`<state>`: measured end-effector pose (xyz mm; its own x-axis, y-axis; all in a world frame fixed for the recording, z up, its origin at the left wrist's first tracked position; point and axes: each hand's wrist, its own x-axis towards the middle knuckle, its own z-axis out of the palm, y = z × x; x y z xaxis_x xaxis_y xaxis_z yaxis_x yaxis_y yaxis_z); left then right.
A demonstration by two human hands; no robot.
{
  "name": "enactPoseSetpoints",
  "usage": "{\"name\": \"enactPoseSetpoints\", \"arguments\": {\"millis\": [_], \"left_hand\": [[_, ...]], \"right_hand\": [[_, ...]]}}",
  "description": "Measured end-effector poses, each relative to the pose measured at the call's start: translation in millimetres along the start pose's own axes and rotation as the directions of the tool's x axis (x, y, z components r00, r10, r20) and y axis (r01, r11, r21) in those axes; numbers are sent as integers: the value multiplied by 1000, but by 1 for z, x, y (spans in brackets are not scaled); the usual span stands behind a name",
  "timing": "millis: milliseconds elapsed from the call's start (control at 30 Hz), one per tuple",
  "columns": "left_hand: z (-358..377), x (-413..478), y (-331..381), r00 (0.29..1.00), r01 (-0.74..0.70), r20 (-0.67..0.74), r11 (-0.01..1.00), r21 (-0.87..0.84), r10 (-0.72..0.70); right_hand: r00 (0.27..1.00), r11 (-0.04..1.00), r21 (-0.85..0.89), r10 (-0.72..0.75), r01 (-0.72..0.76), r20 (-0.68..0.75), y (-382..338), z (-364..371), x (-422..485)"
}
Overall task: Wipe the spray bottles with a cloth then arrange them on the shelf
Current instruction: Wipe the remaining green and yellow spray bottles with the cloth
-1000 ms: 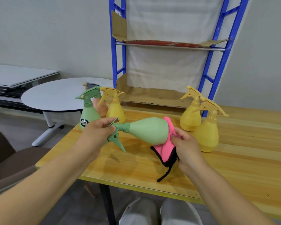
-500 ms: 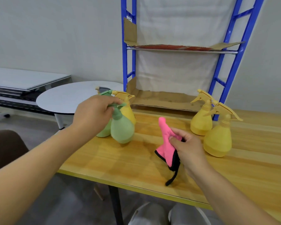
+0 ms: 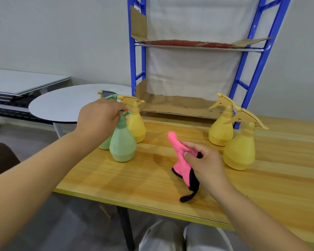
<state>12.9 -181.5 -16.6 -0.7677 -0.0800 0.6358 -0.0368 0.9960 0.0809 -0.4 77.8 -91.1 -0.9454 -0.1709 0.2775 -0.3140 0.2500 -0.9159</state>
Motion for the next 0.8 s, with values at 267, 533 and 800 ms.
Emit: {"name": "enactPoseSetpoints", "arguments": {"millis": [267,533,800], "left_hand": [[6,16,43,975,-217,-29,972,91,220],[33,38,158,924,-358,59,907,-222,379],[58,61,240,873,-424,92,839,-342,479]], "right_hand": [[993,978,-174,-119,118,4,-10,-34,-5],[954,601,-741,-189,299,231,15,-85,-17],[951,414,-865,-232,285,202,48,-98,-37]]}}
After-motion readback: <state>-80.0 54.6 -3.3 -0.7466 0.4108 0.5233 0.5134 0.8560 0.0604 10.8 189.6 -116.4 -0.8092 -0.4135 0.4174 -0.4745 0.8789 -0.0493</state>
